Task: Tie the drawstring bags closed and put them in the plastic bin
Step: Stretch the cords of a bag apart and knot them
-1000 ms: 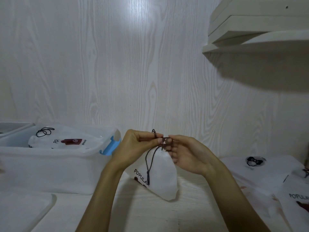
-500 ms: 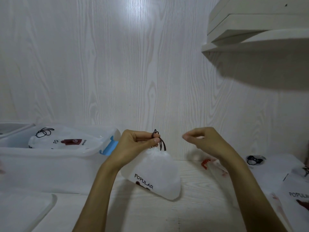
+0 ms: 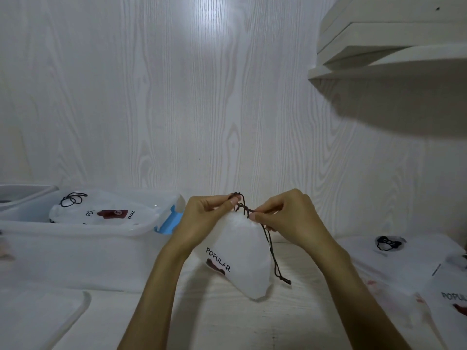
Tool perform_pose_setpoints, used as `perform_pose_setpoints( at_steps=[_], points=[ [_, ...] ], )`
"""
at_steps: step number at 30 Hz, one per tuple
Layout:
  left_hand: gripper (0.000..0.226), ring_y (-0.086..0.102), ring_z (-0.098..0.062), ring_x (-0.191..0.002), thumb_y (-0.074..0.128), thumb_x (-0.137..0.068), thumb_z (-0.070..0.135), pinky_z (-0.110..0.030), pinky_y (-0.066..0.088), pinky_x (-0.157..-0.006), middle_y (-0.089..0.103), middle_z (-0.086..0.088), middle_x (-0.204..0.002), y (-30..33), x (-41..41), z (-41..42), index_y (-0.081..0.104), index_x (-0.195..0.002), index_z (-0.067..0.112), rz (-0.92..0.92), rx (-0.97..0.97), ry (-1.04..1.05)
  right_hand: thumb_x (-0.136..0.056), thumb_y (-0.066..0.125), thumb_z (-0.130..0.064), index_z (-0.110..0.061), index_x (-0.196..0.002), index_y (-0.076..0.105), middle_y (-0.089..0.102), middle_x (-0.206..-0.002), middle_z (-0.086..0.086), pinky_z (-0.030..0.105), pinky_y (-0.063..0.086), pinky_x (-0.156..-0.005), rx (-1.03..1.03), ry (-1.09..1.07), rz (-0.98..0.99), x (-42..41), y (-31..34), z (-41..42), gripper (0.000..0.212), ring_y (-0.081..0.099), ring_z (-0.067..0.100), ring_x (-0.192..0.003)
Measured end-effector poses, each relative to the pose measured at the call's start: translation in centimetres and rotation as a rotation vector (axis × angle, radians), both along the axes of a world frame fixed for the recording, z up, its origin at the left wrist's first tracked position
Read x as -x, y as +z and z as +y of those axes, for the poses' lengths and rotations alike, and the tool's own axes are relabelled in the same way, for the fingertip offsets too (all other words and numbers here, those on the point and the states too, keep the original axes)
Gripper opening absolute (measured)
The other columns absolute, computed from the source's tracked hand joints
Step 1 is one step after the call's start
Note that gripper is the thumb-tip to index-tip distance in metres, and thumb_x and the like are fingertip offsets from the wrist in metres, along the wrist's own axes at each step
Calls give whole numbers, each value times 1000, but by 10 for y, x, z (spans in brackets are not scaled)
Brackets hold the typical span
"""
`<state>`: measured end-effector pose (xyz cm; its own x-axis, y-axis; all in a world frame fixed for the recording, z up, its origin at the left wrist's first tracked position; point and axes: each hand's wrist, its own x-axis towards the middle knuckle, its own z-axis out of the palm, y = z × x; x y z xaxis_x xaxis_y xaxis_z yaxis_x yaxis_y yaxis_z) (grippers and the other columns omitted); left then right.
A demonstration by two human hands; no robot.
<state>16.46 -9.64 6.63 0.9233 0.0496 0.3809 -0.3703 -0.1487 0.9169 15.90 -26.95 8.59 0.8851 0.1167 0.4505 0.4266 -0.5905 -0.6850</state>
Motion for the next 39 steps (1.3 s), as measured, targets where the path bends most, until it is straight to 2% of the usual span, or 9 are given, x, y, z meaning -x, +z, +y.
perform_pose_setpoints(
  at_steps=[4,9,14,20,23,26,32,35,39],
  points=[
    [14,60,0,-97,61,-90,30,-11,40,-80,69,17,-94,4,-6,3,74,-85,28,55,57,90,-80,72,-19,-23,-72,74,63,-53,-14,7,39,-51,115,-32,-41,-1,-2,-3,10,59,-3,-47],
    [17,63,-1,-75,65,-87,30,-21,34,-59,74,6,-83,8,-5,12,77,-85,18,278,96,169,-80,73,-19,-23,-69,71,68,-59,-8,13,47,-56,207,-52,24,-3,-1,-11,12,62,0,-51],
    [17,62,0,-60,65,-87,23,-17,34,-53,69,6,-60,5,-5,11,76,-81,12,287,90,181,-79,72,-14,-14,-75,75,63,-53,-8,11,47,-51,273,-16,166,-2,-4,-13,5,56,-1,-44],
    [16,60,-3,-70,72,-80,38,-19,44,-73,66,14,-66,10,-2,16,77,-81,23,26,-119,299,-81,72,-17,-8,-84,75,73,-70,4,12,51,-57,-231,123,203,6,14,-19,10,64,3,-56],
    [19,66,6,-75,62,-89,34,-7,43,-67,74,10,-84,19,5,14,76,-90,20,55,75,122,-82,71,-18,-7,-84,75,71,-67,2,12,51,-59,-334,170,217,10,20,-21,12,62,3,-56],
    [23,67,0,-89,56,-93,31,-20,41,-75,75,8,-95,21,6,13,75,-97,19,115,146,68,-81,71,-12,-8,-80,74,69,-61,1,11,49,-55,-204,157,275,9,19,-22,6,61,3,-53],
    [28,70,-3,-90,42,-100,23,-14,49,-61,75,3,-98,25,8,-3,68,-95,13,147,205,-106,-80,67,-2,-1,-84,76,72,-75,13,18,54,-63,117,85,412,0,4,-17,10,62,9,-57],
    [30,72,-7,-83,36,-101,18,-16,55,-60,76,-2,-90,24,10,-16,54,-77,17,264,369,-233,-80,68,-5,0,-85,75,71,-71,10,19,55,-64,180,83,479,-3,0,-16,10,62,8,-57],
    [27,68,-1,-64,39,-100,24,-15,41,-47,72,9,-68,16,7,-20,51,-75,22,326,240,-128,-79,73,-15,-4,-85,75,71,-71,5,15,53,-60,86,163,624,0,2,-26,13,64,7,-60]
  ],
)
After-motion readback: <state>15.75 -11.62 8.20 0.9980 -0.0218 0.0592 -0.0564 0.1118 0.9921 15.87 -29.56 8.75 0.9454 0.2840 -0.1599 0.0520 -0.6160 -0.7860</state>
